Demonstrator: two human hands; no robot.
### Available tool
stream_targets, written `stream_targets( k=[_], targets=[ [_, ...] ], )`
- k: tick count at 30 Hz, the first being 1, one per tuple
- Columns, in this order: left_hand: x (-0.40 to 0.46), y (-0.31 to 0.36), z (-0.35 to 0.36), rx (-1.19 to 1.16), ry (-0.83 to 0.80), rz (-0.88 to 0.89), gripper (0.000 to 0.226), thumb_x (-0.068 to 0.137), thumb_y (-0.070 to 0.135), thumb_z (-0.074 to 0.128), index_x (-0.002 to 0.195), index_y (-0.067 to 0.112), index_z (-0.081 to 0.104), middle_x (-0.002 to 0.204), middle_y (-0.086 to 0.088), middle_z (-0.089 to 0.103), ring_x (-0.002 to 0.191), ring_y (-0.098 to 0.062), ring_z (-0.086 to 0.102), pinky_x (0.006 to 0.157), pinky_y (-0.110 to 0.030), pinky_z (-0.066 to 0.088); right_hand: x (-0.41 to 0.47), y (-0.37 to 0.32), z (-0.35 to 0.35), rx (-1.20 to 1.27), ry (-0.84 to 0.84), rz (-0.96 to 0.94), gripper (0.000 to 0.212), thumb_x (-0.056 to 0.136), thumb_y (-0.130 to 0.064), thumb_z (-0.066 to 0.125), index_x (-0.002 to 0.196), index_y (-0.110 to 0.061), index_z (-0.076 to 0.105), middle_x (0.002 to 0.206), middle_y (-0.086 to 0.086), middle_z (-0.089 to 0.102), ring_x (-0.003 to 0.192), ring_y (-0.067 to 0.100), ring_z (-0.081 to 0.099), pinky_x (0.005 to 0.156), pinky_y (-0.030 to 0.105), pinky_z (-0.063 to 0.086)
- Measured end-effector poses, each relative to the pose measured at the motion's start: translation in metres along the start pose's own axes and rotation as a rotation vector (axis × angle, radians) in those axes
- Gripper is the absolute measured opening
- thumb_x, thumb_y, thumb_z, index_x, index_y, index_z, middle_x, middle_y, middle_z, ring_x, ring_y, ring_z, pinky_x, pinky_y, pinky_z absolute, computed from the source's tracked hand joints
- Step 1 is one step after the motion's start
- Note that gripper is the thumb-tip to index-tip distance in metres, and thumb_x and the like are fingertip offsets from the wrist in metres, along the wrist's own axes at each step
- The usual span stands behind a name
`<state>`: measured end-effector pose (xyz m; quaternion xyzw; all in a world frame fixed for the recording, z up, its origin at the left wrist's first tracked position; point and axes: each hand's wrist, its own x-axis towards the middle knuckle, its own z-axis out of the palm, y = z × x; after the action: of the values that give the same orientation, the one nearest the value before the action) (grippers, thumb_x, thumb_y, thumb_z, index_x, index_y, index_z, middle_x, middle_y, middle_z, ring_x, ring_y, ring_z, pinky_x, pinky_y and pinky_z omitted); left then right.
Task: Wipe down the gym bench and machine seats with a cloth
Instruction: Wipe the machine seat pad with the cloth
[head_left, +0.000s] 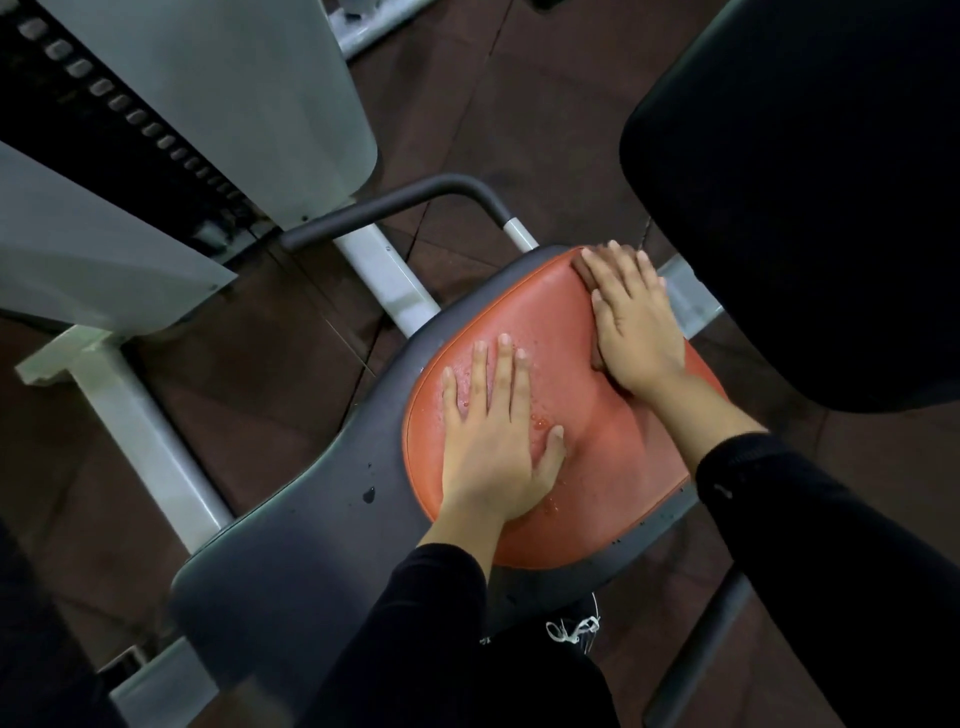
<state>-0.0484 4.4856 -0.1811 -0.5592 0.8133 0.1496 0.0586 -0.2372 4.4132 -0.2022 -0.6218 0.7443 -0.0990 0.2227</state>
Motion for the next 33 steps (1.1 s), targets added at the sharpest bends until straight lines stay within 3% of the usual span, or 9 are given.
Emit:
stream_targets(
  k=[6,14,19,22,30,33],
  targets=[
    [0.001,0.0,0.003,0.001,-0.004,0.001,0.08,0.092,0.054,0.032,0.153,0.005,0.017,0.162,-0.012,0.001,0.149,-0.031,-0.007,0.117,-0.054,-0.008,-0.06,-0.027,0.014,-0.082,-0.012,0.031,0.049,0.098,-0.032,0.022,0.146,-0.039,0.02,0.158,-0.006,0.013,0.146,0.023,0.001,0.118,0.044,0.001],
    [0.001,-0.001,0.002,0.01,0.012,-0.002,0.079,0.093,0.055,0.032,0.153,0.007,0.016,0.162,-0.01,0.0,0.149,-0.029,-0.008,0.117,-0.051,-0.012,0.017,-0.036,0.007,-0.089,-0.098,-0.175,0.045,0.101,-0.03,0.026,0.146,-0.038,0.024,0.158,-0.004,0.014,0.146,0.023,0.001,0.117,0.043,0.003],
    [0.0,-0.002,0.004,0.011,0.027,0.014,0.079,0.092,0.054,0.035,0.154,0.008,0.015,0.162,-0.009,0.0,0.149,-0.028,-0.007,0.117,-0.053,-0.008,0.003,0.013,-0.003,0.032,-0.053,0.011,0.047,0.102,-0.033,0.021,0.148,-0.035,0.016,0.158,-0.003,0.009,0.146,0.021,0.001,0.119,0.042,0.005],
    [-0.001,-0.002,0.007,0.025,0.052,0.016,0.08,0.092,0.054,0.034,0.154,0.008,0.014,0.162,-0.01,0.001,0.149,-0.029,-0.007,0.117,-0.055,-0.007,-0.045,0.031,0.001,-0.024,0.018,0.093,0.049,0.101,-0.033,0.018,0.149,-0.028,0.016,0.158,0.002,0.013,0.146,0.023,0.007,0.12,0.038,0.005],
    [-0.005,-0.007,0.005,0.009,0.056,0.066,0.074,0.096,0.052,0.024,0.154,0.008,0.012,0.162,-0.011,0.003,0.149,-0.027,-0.005,0.118,-0.053,-0.006,-0.153,-0.008,0.025,-0.015,0.087,0.178,0.052,0.096,-0.036,0.019,0.147,-0.028,0.026,0.157,-0.003,0.018,0.145,0.025,0.008,0.117,0.044,0.005],
    [-0.014,-0.021,0.001,-0.064,0.076,0.144,0.064,0.097,0.045,0.023,0.152,0.011,0.026,0.16,-0.006,0.02,0.149,-0.02,0.009,0.119,-0.05,-0.002,-0.16,-0.013,0.029,0.014,0.084,0.177,0.053,0.096,-0.036,0.018,0.147,-0.029,0.025,0.157,-0.004,0.016,0.145,0.025,0.005,0.117,0.044,0.003]
  ],
)
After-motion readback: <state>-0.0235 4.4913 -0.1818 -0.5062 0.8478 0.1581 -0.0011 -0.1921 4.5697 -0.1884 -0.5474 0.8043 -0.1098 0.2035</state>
